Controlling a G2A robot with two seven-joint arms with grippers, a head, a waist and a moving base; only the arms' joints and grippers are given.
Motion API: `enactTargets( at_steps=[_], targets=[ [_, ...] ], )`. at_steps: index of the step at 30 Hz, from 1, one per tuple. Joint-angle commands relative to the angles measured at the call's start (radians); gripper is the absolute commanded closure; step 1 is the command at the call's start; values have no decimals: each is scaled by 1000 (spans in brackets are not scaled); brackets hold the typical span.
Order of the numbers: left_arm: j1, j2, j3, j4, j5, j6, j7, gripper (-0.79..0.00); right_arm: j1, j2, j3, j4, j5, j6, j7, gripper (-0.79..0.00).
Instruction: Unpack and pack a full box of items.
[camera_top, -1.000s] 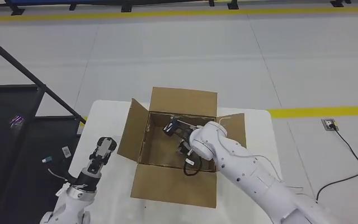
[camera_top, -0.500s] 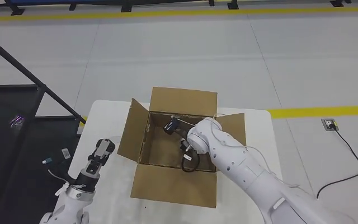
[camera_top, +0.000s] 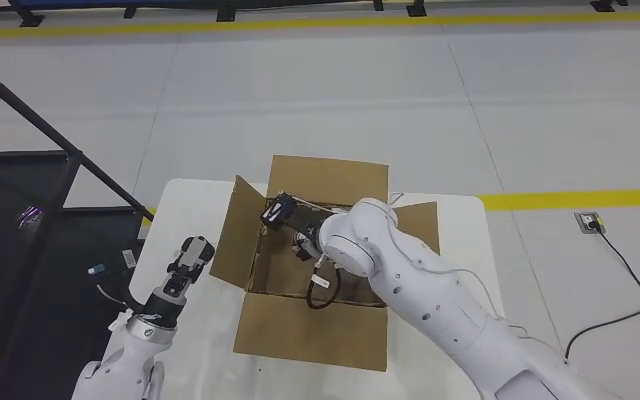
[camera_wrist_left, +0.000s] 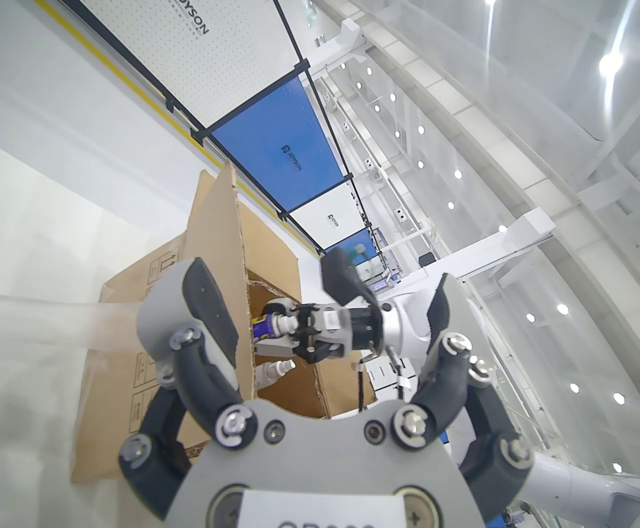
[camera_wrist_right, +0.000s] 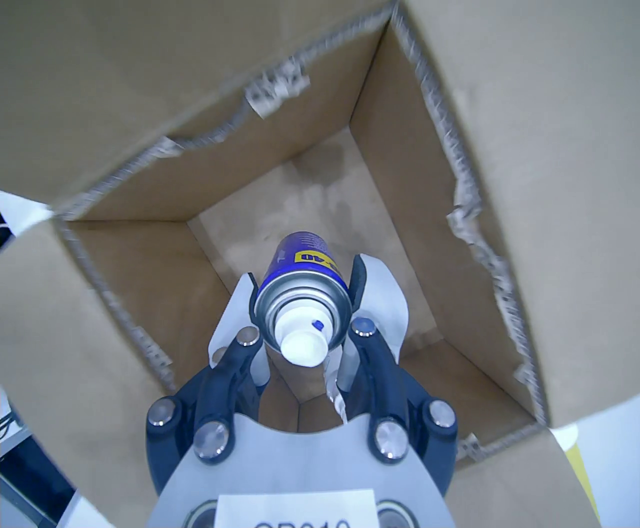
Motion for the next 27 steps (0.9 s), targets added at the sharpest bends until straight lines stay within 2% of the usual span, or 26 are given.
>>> enactTargets(
  at_steps=[1,6,11,14,21,27],
  targets=[
    [-13,1,5,7,-1,-1,-8,-785,-49,27,66,-187,-80,29,54,0],
    [-13,1,5,7,-1,-1,-8,-785,-162,80,238,-554,-331,82,170,0],
    [-13,1,5,7,-1,-1,-8,-785,-244,106,377,-744,-538,104,224,0],
    [-13,1,5,7,-1,-1,-8,-785,-275,114,458,-752,-568,98,269,0],
    [-13,1,5,7,-1,-1,-8,-785,-374,134,644,-642,-645,103,323,0],
    [-13,1,5,7,-1,-1,-8,-785,-465,145,800,-518,-552,99,276,0]
  ],
)
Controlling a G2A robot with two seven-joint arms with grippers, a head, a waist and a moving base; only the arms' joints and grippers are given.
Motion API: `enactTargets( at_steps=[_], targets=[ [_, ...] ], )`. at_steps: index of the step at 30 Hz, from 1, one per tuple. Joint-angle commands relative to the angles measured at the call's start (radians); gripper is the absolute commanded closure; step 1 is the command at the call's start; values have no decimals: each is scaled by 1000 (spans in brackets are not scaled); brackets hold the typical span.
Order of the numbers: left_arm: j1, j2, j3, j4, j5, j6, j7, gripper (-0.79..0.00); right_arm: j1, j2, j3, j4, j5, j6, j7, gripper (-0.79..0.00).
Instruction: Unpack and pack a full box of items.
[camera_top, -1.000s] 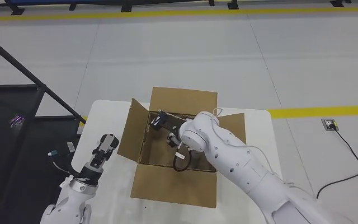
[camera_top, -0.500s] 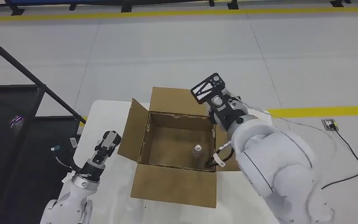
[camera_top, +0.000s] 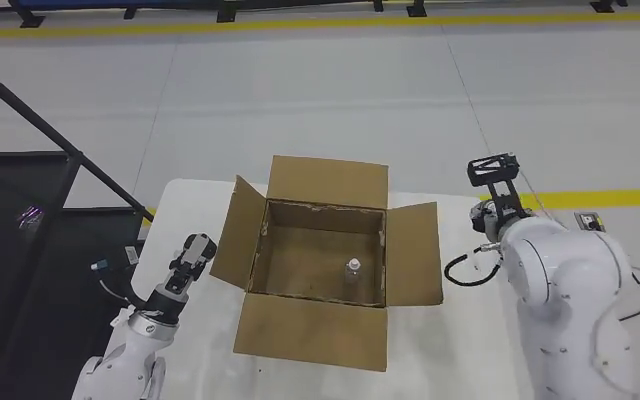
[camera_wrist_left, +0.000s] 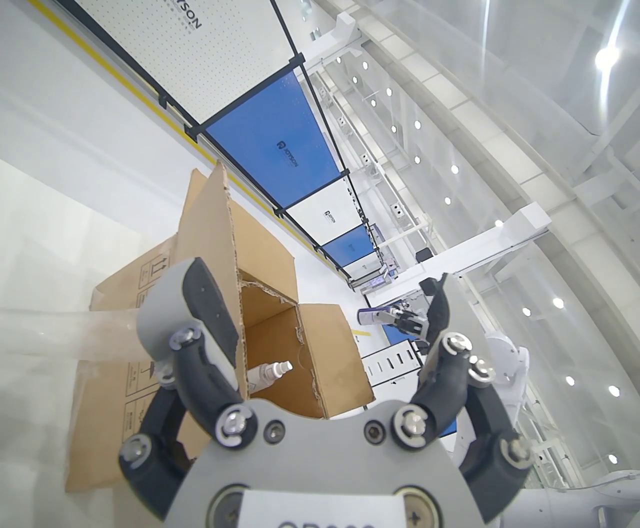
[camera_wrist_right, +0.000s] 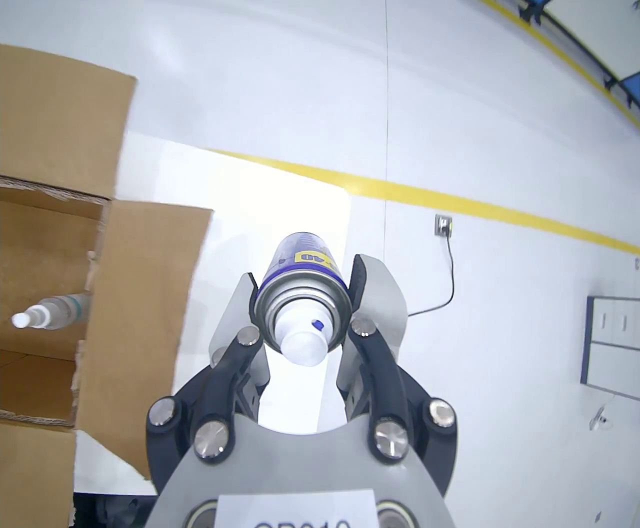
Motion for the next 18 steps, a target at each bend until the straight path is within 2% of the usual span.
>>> enactTargets(
  at_steps=[1,6,11,16,17,18],
  targets=[
    [0,0,0,0,0,0,0,-785,-26,3,47,52,42,-8,-19,0],
    [0,0,0,0,0,0,0,-785,-75,10,102,203,114,-36,-90,0],
    [0,0,0,0,0,0,0,-785,-69,14,108,346,134,-34,-159,0],
    [0,0,0,0,0,0,0,-785,-58,18,109,429,153,-47,-186,0],
    [0,0,0,0,0,0,0,-785,-59,19,108,433,152,-46,-187,-31],
    [0,0,0,0,0,0,0,-785,-59,20,107,437,157,-44,-189,-117]
  ],
)
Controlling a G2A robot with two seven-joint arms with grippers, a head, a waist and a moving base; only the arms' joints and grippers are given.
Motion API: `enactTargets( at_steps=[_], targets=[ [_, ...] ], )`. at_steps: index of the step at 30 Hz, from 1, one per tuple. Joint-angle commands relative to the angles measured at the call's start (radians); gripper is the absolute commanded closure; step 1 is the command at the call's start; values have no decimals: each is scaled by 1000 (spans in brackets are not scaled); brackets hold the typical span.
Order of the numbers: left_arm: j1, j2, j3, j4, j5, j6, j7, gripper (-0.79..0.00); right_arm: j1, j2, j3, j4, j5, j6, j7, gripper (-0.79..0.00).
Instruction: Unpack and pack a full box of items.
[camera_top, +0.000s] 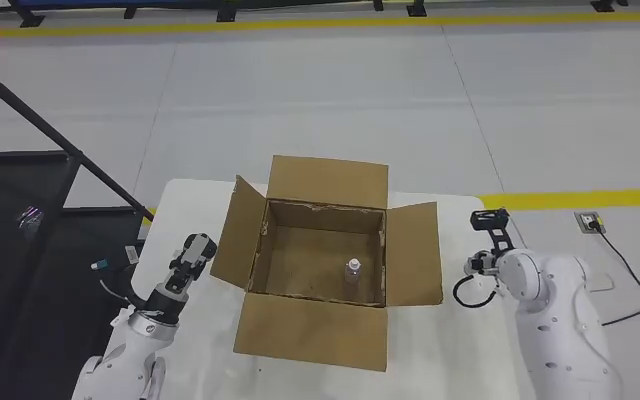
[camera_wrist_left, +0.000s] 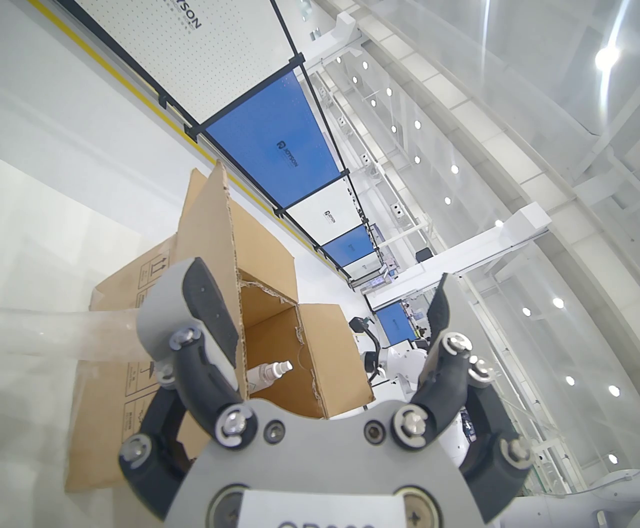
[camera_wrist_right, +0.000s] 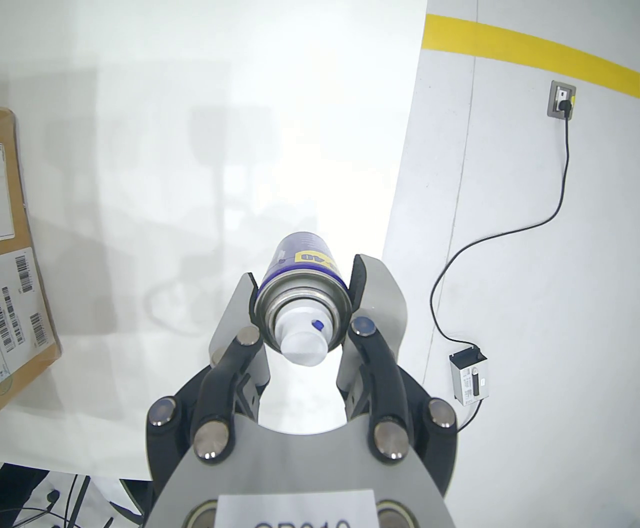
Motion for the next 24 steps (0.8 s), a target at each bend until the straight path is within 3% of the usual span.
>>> enactTargets(
  at_steps=[1,2,3,14,18,24],
  targets=[
    [0,0,0,0,0,0,0,-785,-2,1,-2,4,7,3,-1,-225],
    [0,0,0,0,0,0,0,-785,-4,2,-3,7,11,5,-1,-366],
    [0,0,0,0,0,0,0,-785,-5,2,-3,8,16,8,0,-785],
    [0,0,0,0,0,0,0,-785,-20,9,-15,-40,35,27,-11,-785],
    [0,0,0,0,0,0,0,-785,-16,9,-28,-199,43,46,-80,-785],
    [0,0,0,0,0,0,0,-785,38,6,-141,-394,-29,32,-33,-785]
  ],
)
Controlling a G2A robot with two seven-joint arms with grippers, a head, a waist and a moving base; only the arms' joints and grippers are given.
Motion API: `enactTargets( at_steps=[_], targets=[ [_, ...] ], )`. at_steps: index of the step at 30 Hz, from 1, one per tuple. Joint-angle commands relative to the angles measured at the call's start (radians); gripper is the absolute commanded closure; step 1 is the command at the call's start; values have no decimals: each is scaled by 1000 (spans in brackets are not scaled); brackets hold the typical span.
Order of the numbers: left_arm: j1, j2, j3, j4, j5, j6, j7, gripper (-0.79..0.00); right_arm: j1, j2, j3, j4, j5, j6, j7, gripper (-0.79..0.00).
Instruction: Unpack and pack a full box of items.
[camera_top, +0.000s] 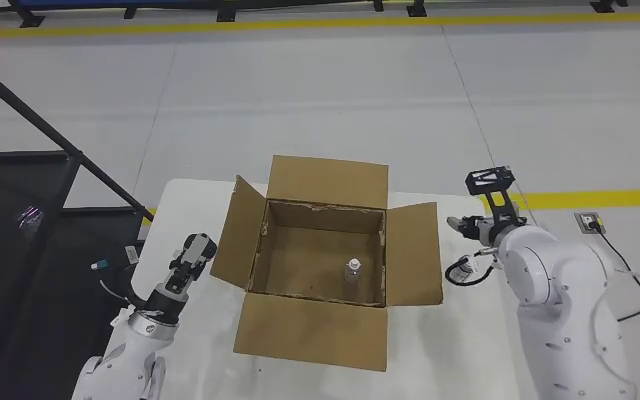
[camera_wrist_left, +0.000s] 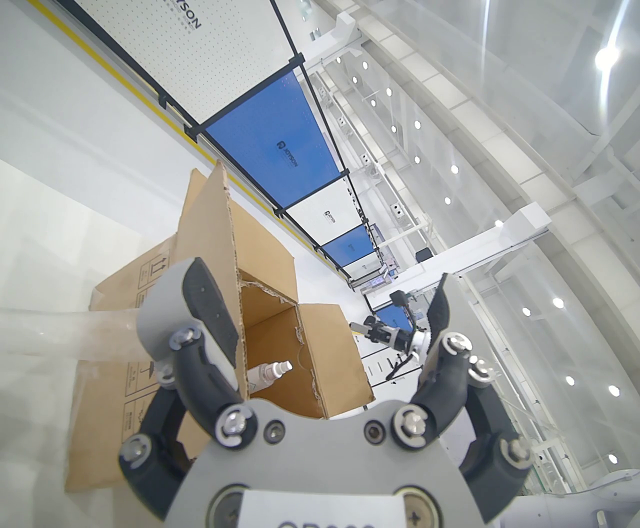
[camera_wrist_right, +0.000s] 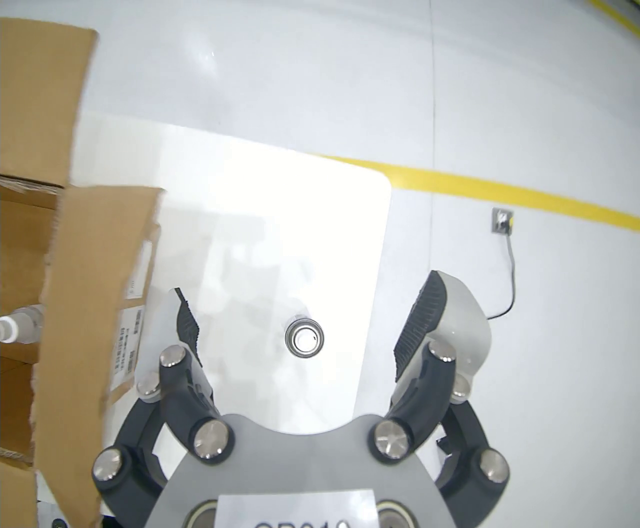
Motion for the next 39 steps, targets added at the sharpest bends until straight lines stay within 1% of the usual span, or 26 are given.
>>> enactTargets(
  at_steps=[1,3,6,9,13,17,20,33,36,38,39],
  targets=[
    [0,0,0,0,0,0,0,-785,26,-4,-46,-34,0,-2,9,-785],
    [0,0,0,0,0,0,0,-785,52,-9,-98,-57,10,-3,12,-785],
    [0,0,0,0,0,0,0,-785,91,-19,-172,-64,76,-17,1,-785],
    [0,0,0,0,0,0,0,-785,128,-31,-264,-45,188,-82,6,-785],
    [6,0,-5,-3,-6,11,20,-785,185,-44,-384,32,294,-179,89,-785],
    [8,2,-16,7,-18,22,34,-785,232,-56,-465,151,353,-182,186,-785],
    [4,3,-17,13,-26,25,29,-785,255,-67,-507,241,395,-167,193,-785],
    [5,3,-16,12,-26,25,27,-785,261,-69,-516,254,393,-166,186,-785],
    [7,5,-17,10,-31,25,19,-785,285,-79,-579,304,306,-137,169,-785],
    [10,7,-23,17,-41,19,14,-785,312,-89,-638,370,243,-148,162,-785],
    [11,8,-24,21,-47,15,10,-785,322,-95,-662,408,239,-160,148,-785]
  ],
)
